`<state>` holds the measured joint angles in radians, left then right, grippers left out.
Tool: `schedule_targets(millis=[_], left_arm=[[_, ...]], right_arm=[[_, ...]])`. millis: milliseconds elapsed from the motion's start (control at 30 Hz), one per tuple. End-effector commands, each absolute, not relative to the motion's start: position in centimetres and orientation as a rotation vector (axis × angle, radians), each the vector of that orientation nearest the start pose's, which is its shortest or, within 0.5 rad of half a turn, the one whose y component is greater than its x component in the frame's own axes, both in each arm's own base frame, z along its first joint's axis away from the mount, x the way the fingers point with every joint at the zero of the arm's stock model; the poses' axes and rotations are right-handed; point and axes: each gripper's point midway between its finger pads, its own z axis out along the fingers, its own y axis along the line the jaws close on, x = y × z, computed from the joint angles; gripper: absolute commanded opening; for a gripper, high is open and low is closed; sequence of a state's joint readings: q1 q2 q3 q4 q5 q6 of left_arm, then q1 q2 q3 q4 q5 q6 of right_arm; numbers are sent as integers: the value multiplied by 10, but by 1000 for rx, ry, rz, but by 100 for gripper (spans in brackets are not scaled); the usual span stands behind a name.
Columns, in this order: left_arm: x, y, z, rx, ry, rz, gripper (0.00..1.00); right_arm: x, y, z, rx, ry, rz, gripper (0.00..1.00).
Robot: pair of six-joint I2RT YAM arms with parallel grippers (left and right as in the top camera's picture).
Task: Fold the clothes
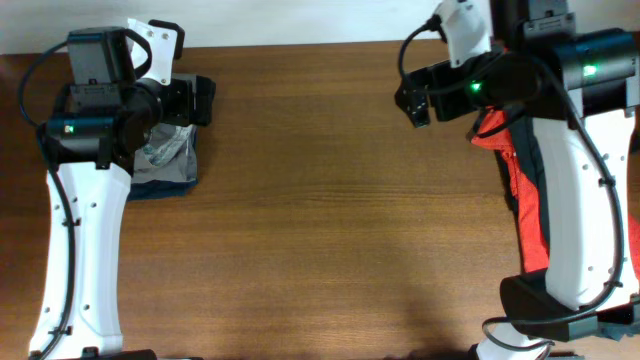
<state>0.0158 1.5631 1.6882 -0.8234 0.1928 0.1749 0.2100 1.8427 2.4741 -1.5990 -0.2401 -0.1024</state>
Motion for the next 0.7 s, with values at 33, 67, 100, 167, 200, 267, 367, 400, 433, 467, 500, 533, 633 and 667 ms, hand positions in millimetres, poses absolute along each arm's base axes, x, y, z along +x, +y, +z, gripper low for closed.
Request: schedule_targets(millis=[33,67,100,167,200,267,367,400,433,467,500,533,633,667], left_arm=[[436,-27,319,268,2222,-122,99],[436,-27,319,268,2222,-122,99],[436,-27,319,268,2222,-122,99],[436,-27,319,268,2222,-122,99],[436,-27,319,268,2222,-122,99],[436,-27,319,268,2222,-122,99],[436,-27,319,268,2222,-122,99],[436,-27,319,268,2222,-122,99],[436,-27,319,268,2222,-122,99],[436,-27,319,268,2222,-122,99],[436,-27,319,268,2222,-122,99],[436,-27,319,268,2222,-122,99],[436,-27,319,268,2222,-122,99],[436,-27,319,268,2222,-122,99]], right_arm=[[365,136,369,-548,2456,334,99],[365,138,369,-549,2456,343,99],[364,140,369,-552,2457,346,99],[364,140,369,-552,2456,346,99],[364,139,369,-549,2457,344,98],[364,139,369,-549,2457,345,99],[364,139,369,-549,2457,345,99],[364,139,369,-549,2459,344,99],[362,138,368,-549,2468,344,99],[361,138,366,-550,2477,344,99],[360,137,366,-549,2482,338,99],[359,135,368,-546,2474,329,99],[356,129,385,-532,2409,258,99],[357,128,395,-525,2369,243,99]])
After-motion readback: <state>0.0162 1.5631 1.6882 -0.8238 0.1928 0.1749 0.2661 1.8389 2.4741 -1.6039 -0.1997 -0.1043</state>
